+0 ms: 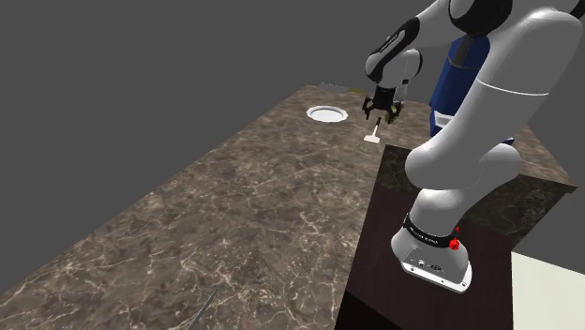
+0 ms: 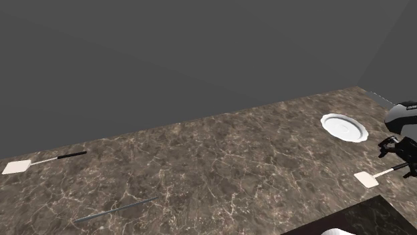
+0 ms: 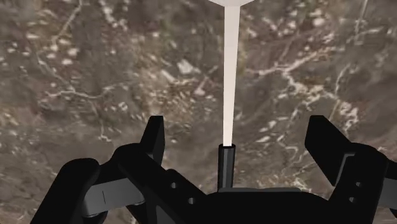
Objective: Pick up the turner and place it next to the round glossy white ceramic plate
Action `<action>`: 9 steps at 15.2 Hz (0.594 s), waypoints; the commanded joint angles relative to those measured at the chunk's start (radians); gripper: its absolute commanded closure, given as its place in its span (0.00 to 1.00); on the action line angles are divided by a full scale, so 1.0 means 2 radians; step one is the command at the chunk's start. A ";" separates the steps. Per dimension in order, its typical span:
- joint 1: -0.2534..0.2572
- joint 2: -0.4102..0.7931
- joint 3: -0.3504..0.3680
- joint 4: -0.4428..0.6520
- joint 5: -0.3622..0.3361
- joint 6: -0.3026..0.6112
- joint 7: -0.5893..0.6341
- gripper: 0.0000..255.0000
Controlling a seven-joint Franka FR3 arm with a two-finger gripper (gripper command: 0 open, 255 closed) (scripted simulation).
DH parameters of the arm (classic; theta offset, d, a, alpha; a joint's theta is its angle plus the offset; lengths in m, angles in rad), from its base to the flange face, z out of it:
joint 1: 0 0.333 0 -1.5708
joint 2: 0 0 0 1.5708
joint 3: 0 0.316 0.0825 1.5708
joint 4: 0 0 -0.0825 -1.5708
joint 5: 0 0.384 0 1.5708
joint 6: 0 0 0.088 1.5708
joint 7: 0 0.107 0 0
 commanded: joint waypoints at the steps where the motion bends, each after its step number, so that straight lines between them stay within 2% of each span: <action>1: 0.000 -0.018 0.000 0.012 -0.001 -0.031 -0.001 0.00; 2: 0.000 -0.026 0.000 0.018 -0.001 -0.044 0.000 0.00; 9: 0.000 -0.026 0.000 0.018 -0.001 -0.044 0.000 0.00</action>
